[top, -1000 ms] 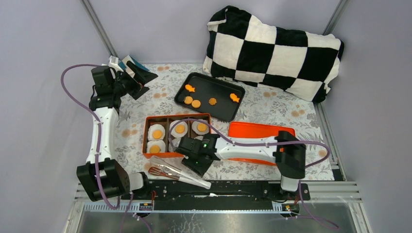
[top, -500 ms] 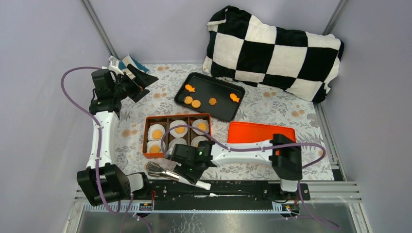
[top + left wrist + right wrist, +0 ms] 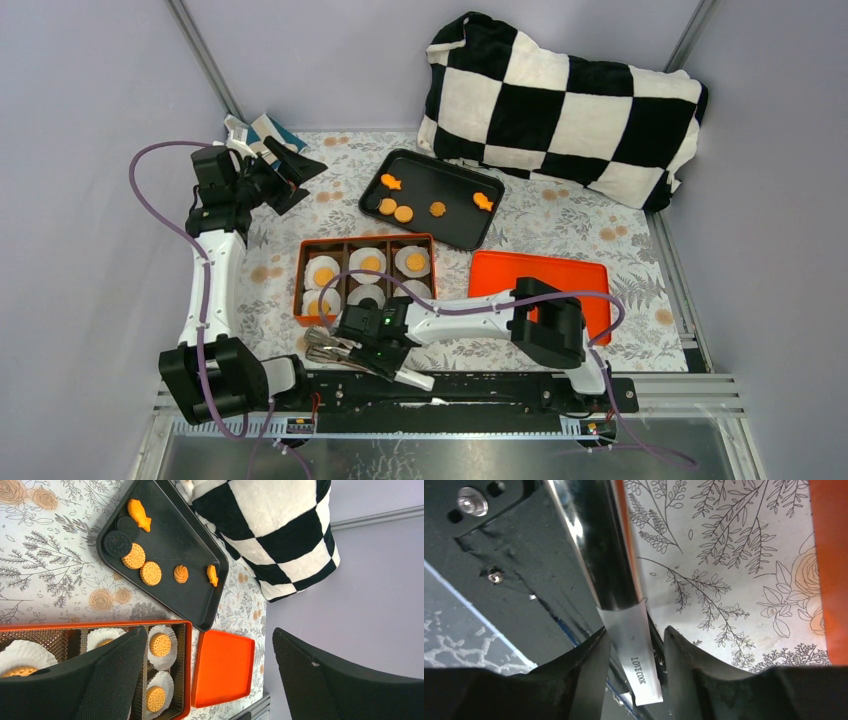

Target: Pack the cookies

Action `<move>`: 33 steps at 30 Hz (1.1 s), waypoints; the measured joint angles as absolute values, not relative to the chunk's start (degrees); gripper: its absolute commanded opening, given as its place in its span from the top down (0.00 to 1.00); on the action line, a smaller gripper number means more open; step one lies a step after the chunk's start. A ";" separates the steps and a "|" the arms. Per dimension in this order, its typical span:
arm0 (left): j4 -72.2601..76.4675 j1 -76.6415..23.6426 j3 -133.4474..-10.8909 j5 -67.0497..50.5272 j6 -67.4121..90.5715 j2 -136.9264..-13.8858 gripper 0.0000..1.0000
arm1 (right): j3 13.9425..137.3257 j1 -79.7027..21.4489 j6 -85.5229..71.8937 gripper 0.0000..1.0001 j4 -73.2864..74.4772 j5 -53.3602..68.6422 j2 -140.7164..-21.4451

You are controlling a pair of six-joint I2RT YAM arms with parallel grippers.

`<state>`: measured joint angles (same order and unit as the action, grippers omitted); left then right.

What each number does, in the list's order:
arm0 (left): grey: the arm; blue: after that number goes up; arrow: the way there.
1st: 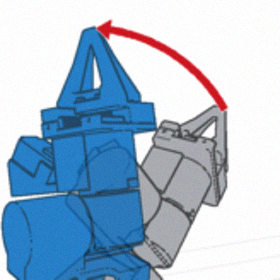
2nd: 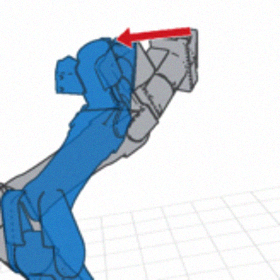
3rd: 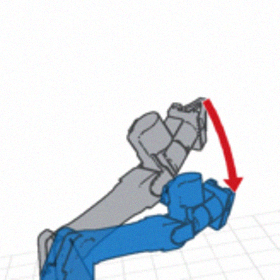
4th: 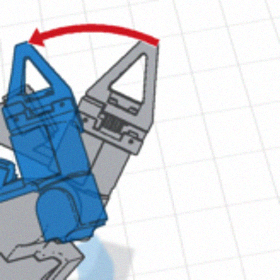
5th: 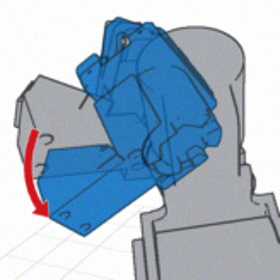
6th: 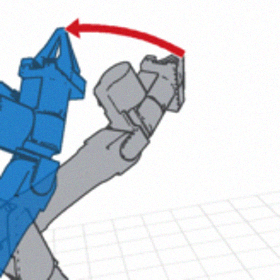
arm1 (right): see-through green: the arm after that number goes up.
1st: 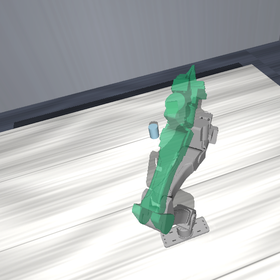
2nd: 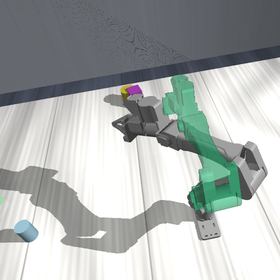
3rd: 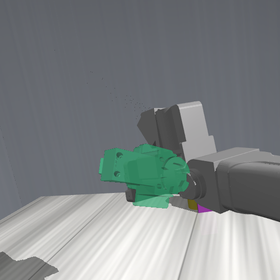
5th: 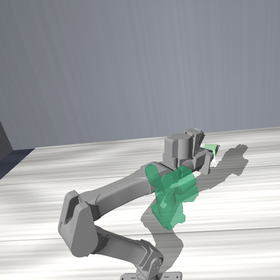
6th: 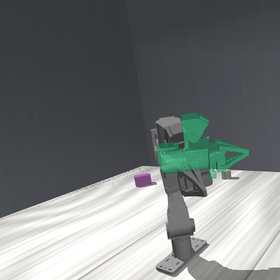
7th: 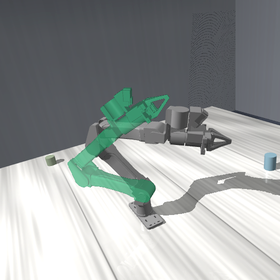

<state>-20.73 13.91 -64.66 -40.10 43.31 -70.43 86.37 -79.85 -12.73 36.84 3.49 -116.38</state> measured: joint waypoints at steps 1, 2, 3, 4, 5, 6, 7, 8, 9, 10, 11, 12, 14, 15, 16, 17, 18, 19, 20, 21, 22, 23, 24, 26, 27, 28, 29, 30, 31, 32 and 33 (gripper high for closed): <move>-20.73 13.91 -64.66 -40.10 43.27 -70.43 0.01 | 86.41 -79.79 -12.67 0.71 36.67 3.27 -116.92; -20.71 13.91 -64.66 -40.10 43.20 -70.43 0.01 | 86.41 -79.77 -12.58 0.82 36.69 2.61 -117.36; -20.73 13.91 -64.66 -40.10 43.13 -70.43 0.01 | 86.41 -79.77 -12.47 0.92 36.75 1.96 -117.67; -20.73 13.91 -64.66 -40.10 43.11 -70.43 0.01 | 86.43 -79.72 -12.53 1.00 36.75 1.65 -117.80; -20.73 13.91 -64.66 -40.10 43.09 -70.43 0.01 | 86.52 -79.72 -12.43 1.00 36.88 0.80 -117.82; -20.71 13.91 -64.66 -40.10 43.09 -70.43 0.01 | 86.78 -79.72 -12.53 1.00 36.99 0.01 -117.82; -20.71 13.91 -64.66 -40.10 43.09 -70.43 0.01 | 87.11 -79.72 -12.58 1.00 37.04 -1.45 -117.82; -20.71 13.91 -64.66 -40.10 43.11 -70.43 0.01 | 87.48 -79.64 -12.69 1.00 37.32 -2.57 -117.82; -20.71 13.91 -64.66 -40.12 43.11 -70.43 0.01 | 87.96 -79.50 -12.69 1.00 37.89 -3.88 -117.82; -20.71 13.91 -64.66 -40.12 43.11 -70.43 0.01 | 88.25 -79.40 -12.71 1.00 38.35 -4.75 -117.80; -20.69 13.91 -64.66 -40.14 43.11 -70.43 0.01 | 88.36 -79.33 -12.71 1.00 38.79 -5.72 -117.69; -20.71 13.91 -64.66 -40.14 43.11 -70.43 0.01 | 88.38 -79.31 -12.82 1.00 39.64 -6.81 -117.32; -20.69 13.91 -64.66 -40.16 43.13 -70.43 0.01 | 88.44 -79.18 -13.10 1.00 42.46 -8.54 -115.50; -20.69 13.91 -64.66 -40.16 43.13 -70.41 0.01 | 88.60 -79.18 -13.34 1.00 43.79 -9.19 -114.19; -20.71 13.91 -64.66 -40.16 43.13 -70.32 0.01 | 89.19 -79.18 -13.56 1.00 45.54 -9.96 -112.51; -20.71 13.91 -64.66 -40.14 43.13 -70.22 0.01 | 89.93 -79.20 -13.85 1.00 47.07 -10.83 -110.52; -20.71 13.91 -64.66 -40.12 43.13 -70.06 0.01 | 90.72 -79.22 -14.17 1.00 48.23 -11.73 -108.88; -20.71 13.91 -64.66 -40.10 43.16 -69.78 0.01 | 91.88 -79.24 -14.85 1.00 49.56 -13.69 -106.78; -20.71 13.89 -64.66 -40.05 43.13 -69.56 0.01 | 93.03 -79.13 -15.38 1.00 50.52 -15.59 -104.86; -20.69 13.85 -64.66 -39.97 43.13 -69.28 0.01 | 94.72 -78.81 -16.16 1.00 51.81 -17.82 -102.63; -20.71 13.69 -64.66 -39.70 43.13 -68.99 0.01 | 95.94 -78.32 -16.84 1.00 52.73 -19.46 -100.92; -20.69 13.43 -64.66 -39.46 43.11 -68.75 0.02 | 97.36 -77.41 -17.76 1.00 53.74 -21.37 -99.11; -20.69 13.08 -64.66 -39.24 43.09 -68.58 0.02 | 98.21 -76.18 -18.50 1.00 54.43 -23.14 -97.54; -20.64 11.88 -64.69 -38.59 42.89 -68.49 0.02 | 98.67 -72.58 -19.75 1.00 55.51 -26.06 -95.09; -20.69 11.27 -64.69 -38.39 42.85 -68.51 0.02 | 98.61 -70.26 -20.08 1.00 55.99 -26.98 -94.32; -20.69 10.70 -64.69 -38.11 42.83 -68.58 0.02 | 98.17 -67.16 -20.29 1.00 56.25 -27.90 -93.67; -20.69 10.28 -64.69 -37.93 42.81 -68.60 0.02 | 97.45 -63.86 -20.36 1.00 56.16 -28.56 -93.30; -20.67 9.67 -64.71 -37.52 42.78 -68.71 0.02 | 96.42 -59.83 -20.21 1.00 55.88 -29.15 -93.17; -20.69 9.21 -64.77 -37.15 42.78 -68.86 0.02 | 95.46 -56.23 -20.12 1.00 55.66 -29.71 -93.30; -20.62 8.38 -64.93 -36.77 42.76 -69.38 0.02 | 94.45 -52.18 -19.73 1.00 55.42 -30.35 -93.78; -20.60 8.25 -64.95 -36.71 42.76 -69.49 0.02 | 93.84 -48.42 -19.35 1.00 55.46 -31.11 -94.76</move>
